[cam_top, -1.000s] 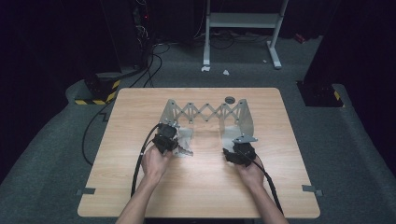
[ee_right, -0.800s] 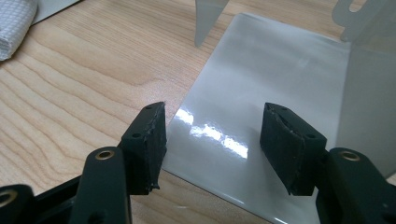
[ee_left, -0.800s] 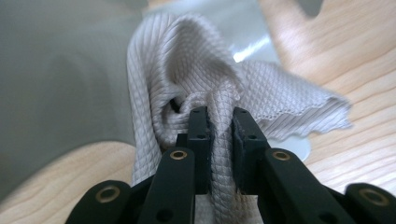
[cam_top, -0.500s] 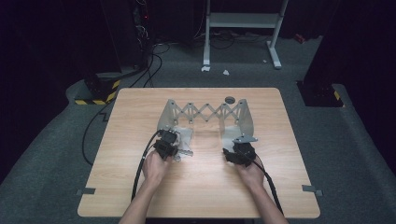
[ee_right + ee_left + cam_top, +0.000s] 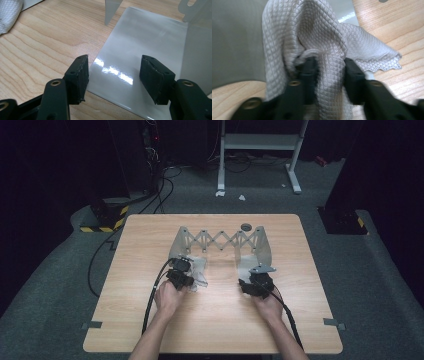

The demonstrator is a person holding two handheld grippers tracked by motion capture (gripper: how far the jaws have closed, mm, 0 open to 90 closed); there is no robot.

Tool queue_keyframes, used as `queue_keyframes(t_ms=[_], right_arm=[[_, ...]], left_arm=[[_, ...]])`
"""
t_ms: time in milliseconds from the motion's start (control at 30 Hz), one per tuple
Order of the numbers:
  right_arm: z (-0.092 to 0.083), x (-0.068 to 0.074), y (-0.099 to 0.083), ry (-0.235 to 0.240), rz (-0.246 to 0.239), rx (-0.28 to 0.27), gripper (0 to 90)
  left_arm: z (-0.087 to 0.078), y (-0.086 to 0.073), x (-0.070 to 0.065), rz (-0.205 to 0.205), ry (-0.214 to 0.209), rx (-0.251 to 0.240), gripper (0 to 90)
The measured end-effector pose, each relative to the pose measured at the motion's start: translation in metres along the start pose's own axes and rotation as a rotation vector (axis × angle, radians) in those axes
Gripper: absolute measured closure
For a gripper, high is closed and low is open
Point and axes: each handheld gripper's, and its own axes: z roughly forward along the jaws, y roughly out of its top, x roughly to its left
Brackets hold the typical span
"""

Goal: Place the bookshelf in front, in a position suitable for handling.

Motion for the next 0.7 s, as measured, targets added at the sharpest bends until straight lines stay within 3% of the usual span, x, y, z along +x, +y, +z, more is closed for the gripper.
queue_keyframes(t_ms=[133, 267, 333, 467, 700], right_arm=[[0.0, 0.0, 0.0, 0.0, 0.0, 0.0, 40.7], [0.0, 0.0, 0.0, 0.0, 0.0, 0.0, 40.7], [0.0, 0.0, 0.0, -0.001, -0.001, 0.0, 40.7], [0.0, 0.0, 0.0, 0.0, -0.001, 0.0, 40.6], [0.0, 0.0, 0.0, 0.0, -0.001, 0.001, 40.6]], left_arm=[[0.0, 0.003, 0.0, 0.011, 0.012, 0.021, 79.3], [-0.004, 0.003, -0.009, 0.076, 0.127, 0.04, 81.0], [-0.01, 0.002, -0.009, 0.078, 0.144, 0.028, 81.1], [-0.039, 0.007, 0.001, 0.028, 0.114, -0.055, 81.1], [-0.099, 0.03, 0.007, 0.008, 0.106, -0.194, 80.9]])
